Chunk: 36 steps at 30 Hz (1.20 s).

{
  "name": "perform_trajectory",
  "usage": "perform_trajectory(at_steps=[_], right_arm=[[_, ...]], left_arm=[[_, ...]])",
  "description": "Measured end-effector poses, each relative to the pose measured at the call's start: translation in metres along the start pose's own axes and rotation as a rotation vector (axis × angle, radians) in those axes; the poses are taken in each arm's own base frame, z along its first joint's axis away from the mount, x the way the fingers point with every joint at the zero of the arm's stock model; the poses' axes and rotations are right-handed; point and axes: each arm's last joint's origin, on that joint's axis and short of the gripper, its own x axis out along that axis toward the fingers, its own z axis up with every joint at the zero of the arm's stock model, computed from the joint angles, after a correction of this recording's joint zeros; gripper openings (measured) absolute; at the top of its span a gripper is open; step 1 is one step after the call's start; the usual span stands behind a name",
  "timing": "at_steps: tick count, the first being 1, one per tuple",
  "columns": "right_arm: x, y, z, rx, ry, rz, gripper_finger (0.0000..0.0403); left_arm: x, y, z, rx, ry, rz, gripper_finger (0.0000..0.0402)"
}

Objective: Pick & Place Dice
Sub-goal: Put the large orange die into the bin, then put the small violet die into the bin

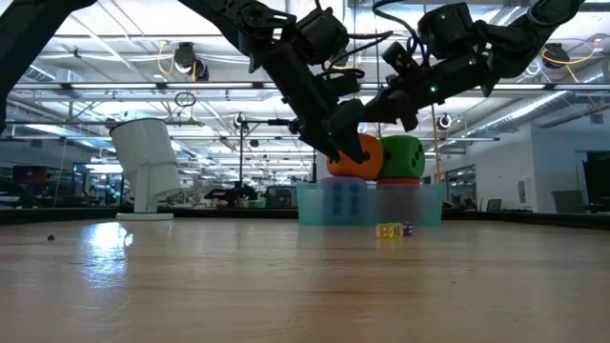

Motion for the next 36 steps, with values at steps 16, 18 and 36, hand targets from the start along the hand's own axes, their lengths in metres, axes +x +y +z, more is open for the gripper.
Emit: perform_trajectory(at_steps=[16,18,36], right_arm=[[-0.018,-0.003,0.021,0.060,-0.074,-0.026,0.0000],[-0.023,-0.003,0.022,0.074,-0.074,0.000,0.0000],[-0.095,-0.010,0.040,0.238,-0.085,0.168,0.0000]], left_arm=[[0.000,0.002,-0.004,-0.028,0.044,0.007,0.0394],[0.000,0.002,-0.006,-0.027,0.059,0.004,0.0394],[-0.078,-0.020,0.002,0.039,0.127,0.072,0.0394]])
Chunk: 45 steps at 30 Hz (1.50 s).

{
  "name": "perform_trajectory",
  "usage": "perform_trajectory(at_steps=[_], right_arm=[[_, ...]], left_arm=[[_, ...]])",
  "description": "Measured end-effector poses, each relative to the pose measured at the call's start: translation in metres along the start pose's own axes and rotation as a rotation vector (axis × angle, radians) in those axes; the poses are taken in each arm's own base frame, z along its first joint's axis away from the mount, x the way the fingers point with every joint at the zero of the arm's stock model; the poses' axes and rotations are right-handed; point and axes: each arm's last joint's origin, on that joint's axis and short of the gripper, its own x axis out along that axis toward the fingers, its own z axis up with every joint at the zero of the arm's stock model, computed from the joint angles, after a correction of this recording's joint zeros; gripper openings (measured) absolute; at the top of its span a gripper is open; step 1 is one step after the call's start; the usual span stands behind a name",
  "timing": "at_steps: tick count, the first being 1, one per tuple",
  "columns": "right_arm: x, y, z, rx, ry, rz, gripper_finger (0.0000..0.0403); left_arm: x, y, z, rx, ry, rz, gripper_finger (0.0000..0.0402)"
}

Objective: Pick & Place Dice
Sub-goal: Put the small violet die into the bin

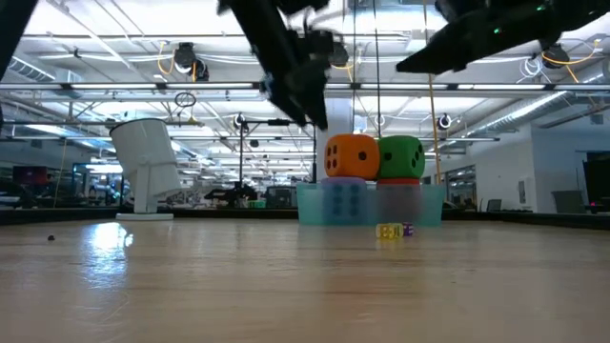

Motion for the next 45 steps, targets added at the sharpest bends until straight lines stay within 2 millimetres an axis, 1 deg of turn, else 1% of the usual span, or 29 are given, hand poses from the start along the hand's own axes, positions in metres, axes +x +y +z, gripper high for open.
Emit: perform_trajectory(at_steps=[2,5,7,10,13,15,18,20,22,26,29,31,35,40,41,42,45], right_arm=[[-0.011,0.003,0.001,0.024,0.000,0.049,0.0000],[-0.027,0.008,0.002,0.048,0.005,0.097,0.0000],[-0.036,0.009,0.001,0.059,0.015,0.096,0.0000],[-0.044,0.010,0.000,0.069,0.014,0.087,0.0000],[-0.045,0.010,0.000,0.104,-0.027,0.075,0.0000],[-0.042,0.010,-0.001,0.138,-0.075,0.064,0.0000],[-0.034,0.011,-0.009,0.210,-0.144,0.053,0.0000],[-0.028,0.013,-0.018,0.258,-0.170,0.054,0.0000],[-0.024,0.018,-0.030,0.297,-0.173,0.065,0.0000],[-0.017,0.035,-0.061,0.314,-0.178,0.107,0.0000],[-0.019,0.040,-0.069,0.292,-0.194,0.122,0.0000],[-0.021,0.041,-0.071,0.288,-0.203,0.121,0.0000],[-0.023,0.044,-0.081,0.290,-0.189,0.121,0.0000],[-0.026,0.046,-0.085,0.287,-0.197,0.120,0.0000],[-0.026,0.046,-0.085,0.295,-0.196,0.121,0.0000],[-0.026,0.046,-0.085,0.297,-0.198,0.122,0.0000],[-0.026,0.045,-0.083,0.274,-0.218,0.116,0.0000]], left_arm=[[-0.023,0.000,-0.003,0.005,-0.037,0.018,0.0394],[-0.054,0.003,-0.022,-0.015,-0.124,0.034,0.0394],[-0.072,0.010,-0.043,-0.052,-0.199,0.039,0.0394],[-0.093,0.023,-0.083,-0.120,-0.337,0.000,0.0394],[-0.101,0.029,-0.127,-0.152,-0.497,-0.130,0.0394],[-0.103,0.031,-0.152,-0.165,-0.617,-0.202,0.0394],[-0.108,0.037,-0.176,-0.258,-0.792,-0.205,0.0394],[-0.108,0.038,-0.186,-0.274,-0.835,-0.199,0.0393],[-0.105,0.038,-0.197,-0.261,-0.832,-0.182,0.0384],[-0.107,0.039,-0.202,-0.279,-0.851,-0.163,0.0342],[-0.107,0.034,-0.204,-0.235,-0.838,-0.233,0.0291],[-0.106,0.030,-0.206,-0.194,-0.809,-0.266,0.0249],[-0.104,0.025,-0.210,-0.132,-0.767,-0.279,0.0154],[-0.107,0.022,-0.209,-0.070,-0.799,-0.272,0.0029],[-0.107,0.023,-0.209,-0.048,-0.812,-0.258,0.0015],[-0.107,0.024,-0.208,-0.036,-0.816,-0.246,0.0010],[-0.102,0.025,-0.212,-0.007,-0.752,-0.228,0.0017]])
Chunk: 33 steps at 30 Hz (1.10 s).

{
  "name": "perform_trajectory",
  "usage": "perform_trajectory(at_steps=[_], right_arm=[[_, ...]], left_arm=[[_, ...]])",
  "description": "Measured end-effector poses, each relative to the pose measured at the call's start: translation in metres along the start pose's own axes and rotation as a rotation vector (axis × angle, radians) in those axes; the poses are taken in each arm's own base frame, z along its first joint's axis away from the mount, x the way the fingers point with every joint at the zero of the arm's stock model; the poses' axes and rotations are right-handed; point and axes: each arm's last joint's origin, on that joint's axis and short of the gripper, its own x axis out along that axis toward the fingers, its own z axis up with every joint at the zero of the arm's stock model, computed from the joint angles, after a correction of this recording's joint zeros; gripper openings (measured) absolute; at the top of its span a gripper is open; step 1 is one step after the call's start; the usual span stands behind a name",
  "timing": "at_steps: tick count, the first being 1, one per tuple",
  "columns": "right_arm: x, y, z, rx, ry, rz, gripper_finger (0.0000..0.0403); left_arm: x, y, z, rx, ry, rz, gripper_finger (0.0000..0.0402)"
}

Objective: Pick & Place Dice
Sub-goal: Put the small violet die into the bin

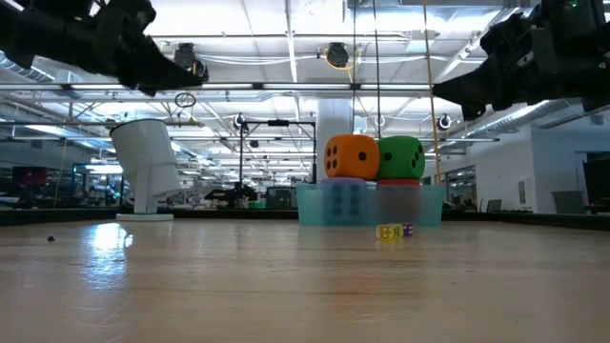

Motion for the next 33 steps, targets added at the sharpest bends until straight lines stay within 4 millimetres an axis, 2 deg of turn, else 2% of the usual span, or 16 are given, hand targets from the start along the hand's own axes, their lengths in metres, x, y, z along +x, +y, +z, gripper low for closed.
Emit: perform_trajectory(at_steps=[7,10,14,19,26,33], right_arm=[[0.000,0.000,0.004,-0.029,-0.038,0.000,0.0000],[0.000,0.000,0.004,0.004,-0.038,-0.002,0.0000],[-0.005,0.001,0.010,0.031,-0.067,-0.058,0.0000],[-0.012,0.009,0.010,-0.036,-0.045,-0.116,0.0000],[-0.016,0.015,0.013,-0.071,0.001,-0.139,0.0000],[-0.016,0.026,0.017,-0.127,0.018,-0.055,0.0000]], left_arm=[[0.001,0.001,-0.004,-0.055,0.032,0.024,0.0004],[-0.004,0.003,0.001,-0.040,-0.001,0.072,0.0011],[-0.021,0.000,0.011,-0.056,-0.078,0.066,0.0008],[-0.046,-0.004,0.015,-0.064,-0.119,0.087,0.0006],[-0.054,-0.010,0.002,-0.009,-0.154,0.052,0.0008],[-0.061,-0.006,-0.009,-0.040,-0.177,0.064,0.0007]])
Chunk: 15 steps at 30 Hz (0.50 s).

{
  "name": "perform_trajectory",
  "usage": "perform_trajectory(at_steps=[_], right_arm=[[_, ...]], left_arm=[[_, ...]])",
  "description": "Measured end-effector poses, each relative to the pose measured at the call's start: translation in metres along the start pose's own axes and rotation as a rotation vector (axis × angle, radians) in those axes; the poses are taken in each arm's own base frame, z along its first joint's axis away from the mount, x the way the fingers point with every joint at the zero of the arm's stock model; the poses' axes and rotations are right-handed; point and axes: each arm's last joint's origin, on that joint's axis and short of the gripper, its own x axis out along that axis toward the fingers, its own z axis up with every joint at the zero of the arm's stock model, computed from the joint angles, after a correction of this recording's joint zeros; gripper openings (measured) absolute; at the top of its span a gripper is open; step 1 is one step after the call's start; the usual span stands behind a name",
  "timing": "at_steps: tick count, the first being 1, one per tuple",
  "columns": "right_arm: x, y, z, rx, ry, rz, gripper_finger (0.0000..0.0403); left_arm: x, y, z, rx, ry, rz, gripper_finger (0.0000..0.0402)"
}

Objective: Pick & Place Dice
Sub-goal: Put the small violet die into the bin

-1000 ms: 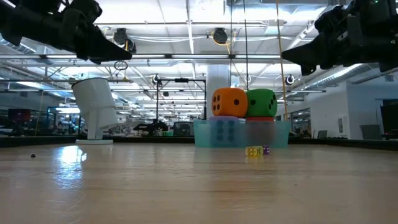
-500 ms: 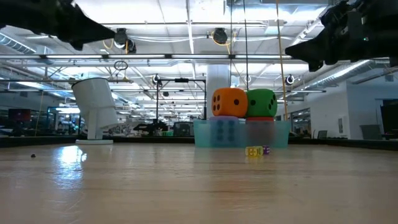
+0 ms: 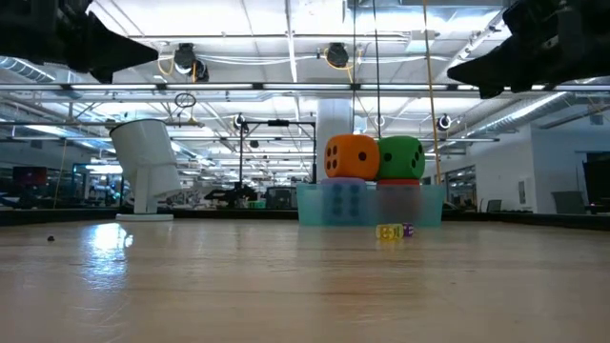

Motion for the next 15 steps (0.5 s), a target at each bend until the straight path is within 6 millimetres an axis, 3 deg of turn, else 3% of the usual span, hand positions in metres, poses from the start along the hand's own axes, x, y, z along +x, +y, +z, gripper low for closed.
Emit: perform_trajectory(at_steps=[7,15], right_arm=[[-0.001,0.006,0.003,-0.047,-0.029,0.054,0.0000],[-0.013,0.004,0.007,0.025,-0.074,0.025,0.0000]], left_arm=[[-0.007,0.004,-0.004,-0.020,0.028,-0.004,0.0007],[-0.012,0.007,-0.006,-0.020,0.034,0.002,0.0005]])
